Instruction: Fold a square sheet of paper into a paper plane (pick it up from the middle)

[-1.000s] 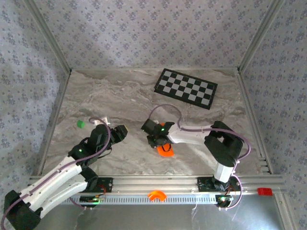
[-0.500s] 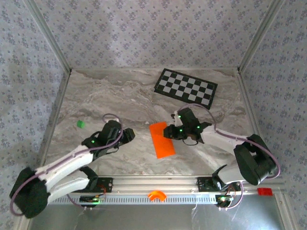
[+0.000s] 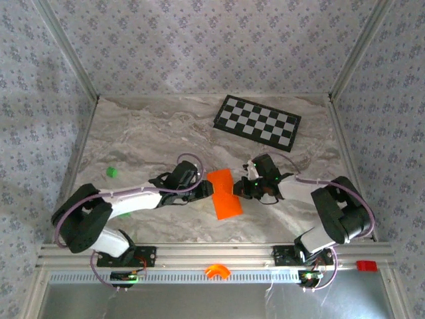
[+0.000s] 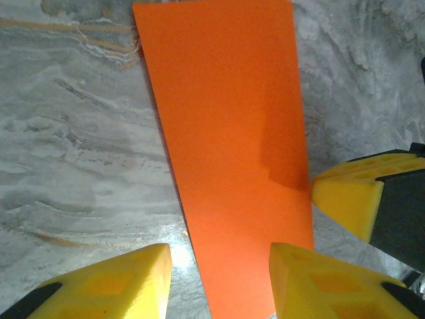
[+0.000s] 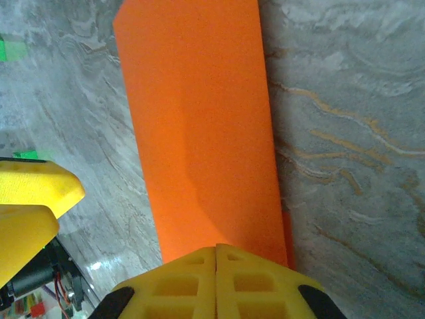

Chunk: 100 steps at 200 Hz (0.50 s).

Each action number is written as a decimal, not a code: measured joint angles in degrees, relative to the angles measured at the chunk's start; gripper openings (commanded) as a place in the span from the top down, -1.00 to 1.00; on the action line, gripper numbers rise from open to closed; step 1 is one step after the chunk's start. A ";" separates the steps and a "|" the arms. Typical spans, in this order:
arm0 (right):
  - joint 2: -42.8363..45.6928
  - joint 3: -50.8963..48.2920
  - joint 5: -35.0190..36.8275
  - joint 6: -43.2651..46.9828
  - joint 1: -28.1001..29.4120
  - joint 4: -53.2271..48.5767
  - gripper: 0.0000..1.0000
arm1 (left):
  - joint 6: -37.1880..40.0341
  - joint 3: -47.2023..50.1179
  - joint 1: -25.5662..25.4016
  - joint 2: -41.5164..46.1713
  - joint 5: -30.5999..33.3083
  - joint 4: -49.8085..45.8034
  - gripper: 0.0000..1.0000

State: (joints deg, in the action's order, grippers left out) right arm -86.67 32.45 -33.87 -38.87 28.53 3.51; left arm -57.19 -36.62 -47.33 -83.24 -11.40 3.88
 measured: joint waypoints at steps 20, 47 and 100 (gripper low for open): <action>-1.84 0.02 -0.02 -0.31 -0.02 -0.07 0.85 | -0.76 -0.02 0.02 -1.55 -0.90 1.44 0.13; -3.43 -0.79 -1.14 -1.38 -1.40 1.42 0.85 | -1.44 -0.02 0.00 -3.04 -1.57 2.86 0.13; -4.02 -5.03 -5.68 -5.49 -3.91 10.23 0.85 | -2.47 -0.02 0.00 -5.64 -3.69 6.64 0.17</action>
State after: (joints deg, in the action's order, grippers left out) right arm -90.70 27.42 -39.55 -44.36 24.62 13.74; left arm -59.66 -36.64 -47.33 -88.88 -15.09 10.52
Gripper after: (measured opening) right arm 0.077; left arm 0.418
